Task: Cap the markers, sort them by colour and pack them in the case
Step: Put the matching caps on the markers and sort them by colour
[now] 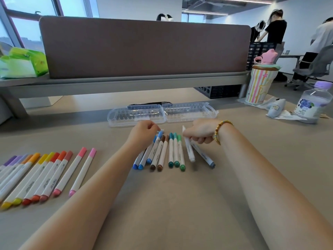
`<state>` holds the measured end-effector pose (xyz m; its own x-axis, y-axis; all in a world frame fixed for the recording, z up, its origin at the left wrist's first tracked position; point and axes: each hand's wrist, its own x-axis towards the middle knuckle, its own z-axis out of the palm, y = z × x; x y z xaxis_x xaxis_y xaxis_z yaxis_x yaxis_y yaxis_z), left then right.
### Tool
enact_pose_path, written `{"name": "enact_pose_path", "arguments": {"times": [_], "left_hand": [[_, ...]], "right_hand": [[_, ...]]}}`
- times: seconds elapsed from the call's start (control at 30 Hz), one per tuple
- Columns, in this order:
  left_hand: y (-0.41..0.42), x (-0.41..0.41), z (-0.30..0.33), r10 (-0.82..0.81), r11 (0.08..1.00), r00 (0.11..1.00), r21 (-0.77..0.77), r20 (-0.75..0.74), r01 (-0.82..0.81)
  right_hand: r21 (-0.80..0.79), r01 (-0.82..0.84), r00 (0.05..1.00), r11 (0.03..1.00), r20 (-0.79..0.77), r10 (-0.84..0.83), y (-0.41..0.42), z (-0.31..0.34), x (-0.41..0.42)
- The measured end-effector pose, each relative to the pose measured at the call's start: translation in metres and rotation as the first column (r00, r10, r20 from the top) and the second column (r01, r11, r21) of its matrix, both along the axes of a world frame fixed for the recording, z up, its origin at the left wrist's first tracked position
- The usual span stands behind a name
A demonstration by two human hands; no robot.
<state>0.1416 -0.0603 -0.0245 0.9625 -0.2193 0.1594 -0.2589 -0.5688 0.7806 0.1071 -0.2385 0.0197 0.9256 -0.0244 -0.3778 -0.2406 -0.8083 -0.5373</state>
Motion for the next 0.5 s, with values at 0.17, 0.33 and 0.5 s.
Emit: {"name": "enact_pose_path", "arguments": {"times": [0.17,0.33,0.5], "left_hand": [[-0.005,-0.006,0.009,-0.167,0.985,0.981,0.024,-0.097,0.17],[0.009,-0.001,0.015,-0.212,0.977,0.961,-0.035,-0.179,0.209],[0.02,0.003,0.016,-0.139,0.988,0.959,-0.095,-0.248,0.119]], "right_hand": [[0.542,0.121,0.965,0.832,0.133,-0.227,0.008,0.001,0.015],[0.698,0.134,0.909,0.704,0.197,-0.368,0.039,-0.013,0.029],[0.563,0.04,0.907,0.825,0.327,-0.267,0.057,-0.018,0.041]]}}
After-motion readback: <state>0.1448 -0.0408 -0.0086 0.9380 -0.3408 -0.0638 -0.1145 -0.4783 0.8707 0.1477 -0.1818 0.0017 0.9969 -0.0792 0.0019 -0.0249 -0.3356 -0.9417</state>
